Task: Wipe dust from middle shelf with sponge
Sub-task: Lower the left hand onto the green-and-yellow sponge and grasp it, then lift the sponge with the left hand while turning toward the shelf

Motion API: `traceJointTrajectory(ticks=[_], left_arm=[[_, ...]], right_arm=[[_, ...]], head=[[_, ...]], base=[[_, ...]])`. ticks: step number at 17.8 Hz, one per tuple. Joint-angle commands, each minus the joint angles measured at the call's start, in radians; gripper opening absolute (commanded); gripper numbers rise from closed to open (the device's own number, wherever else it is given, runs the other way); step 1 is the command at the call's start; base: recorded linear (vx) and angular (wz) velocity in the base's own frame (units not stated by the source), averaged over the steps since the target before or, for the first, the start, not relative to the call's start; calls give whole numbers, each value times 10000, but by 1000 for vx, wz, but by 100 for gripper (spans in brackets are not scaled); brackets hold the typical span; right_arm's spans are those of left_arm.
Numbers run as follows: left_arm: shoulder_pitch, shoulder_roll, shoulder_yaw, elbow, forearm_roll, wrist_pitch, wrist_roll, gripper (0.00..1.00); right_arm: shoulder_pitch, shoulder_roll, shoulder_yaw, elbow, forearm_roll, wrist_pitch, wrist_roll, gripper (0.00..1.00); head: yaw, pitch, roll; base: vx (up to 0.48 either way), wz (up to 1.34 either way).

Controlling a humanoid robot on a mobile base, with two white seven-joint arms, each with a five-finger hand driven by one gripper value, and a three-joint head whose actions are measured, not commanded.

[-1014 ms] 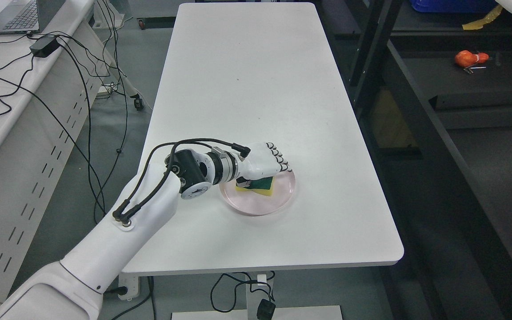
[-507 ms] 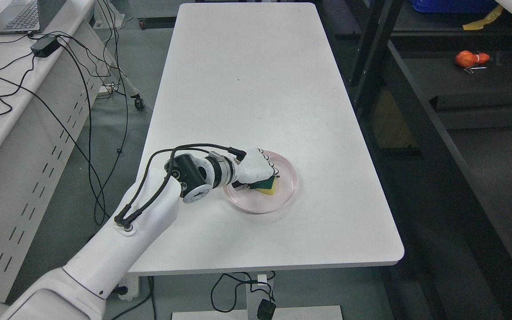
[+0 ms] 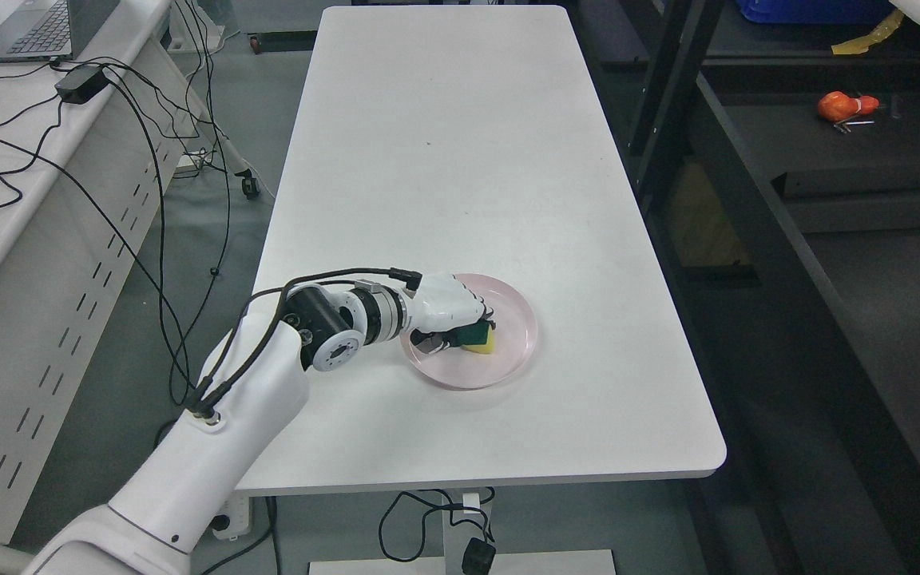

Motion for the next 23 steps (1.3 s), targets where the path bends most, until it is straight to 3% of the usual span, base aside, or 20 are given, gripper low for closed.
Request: traceJointTrajectory(ticks=[1, 6, 11, 14, 17, 20, 23], left_arm=[[781, 73, 2059, 53, 1540, -378, -130, 28], [767, 119, 2827, 451, 2889, -1129, -130, 1], [660, -187, 4360, 361, 3733, -1161, -115, 0], [506, -1135, 5602, 147, 5479, -1146, 39, 0], [583, -1194, 7060, -268, 7135, -1192, 130, 0], [766, -1194, 7140, -360, 9601, -1162, 2131, 0], [1393, -1194, 7125, -1048, 10866, -689, 4402, 0]], right_arm=[[0, -175, -2, -174, 0, 6, -3, 100], [0, -175, 14, -174, 0, 6, -3, 100], [0, -175, -2, -174, 0, 6, -3, 100], [0, -175, -2, -174, 0, 6, -3, 100], [0, -175, 14, -174, 0, 6, -3, 100], [0, -175, 14, -174, 0, 6, -3, 100], [0, -175, 14, -174, 0, 6, -3, 100]], head=[[0, 0, 0], [0, 0, 0], [0, 0, 0], [0, 0, 0], [0, 0, 0], [0, 0, 0], [0, 0, 0]], base=[[0, 0], [0, 0], [0, 0], [0, 0], [0, 0], [0, 0], [0, 0]])
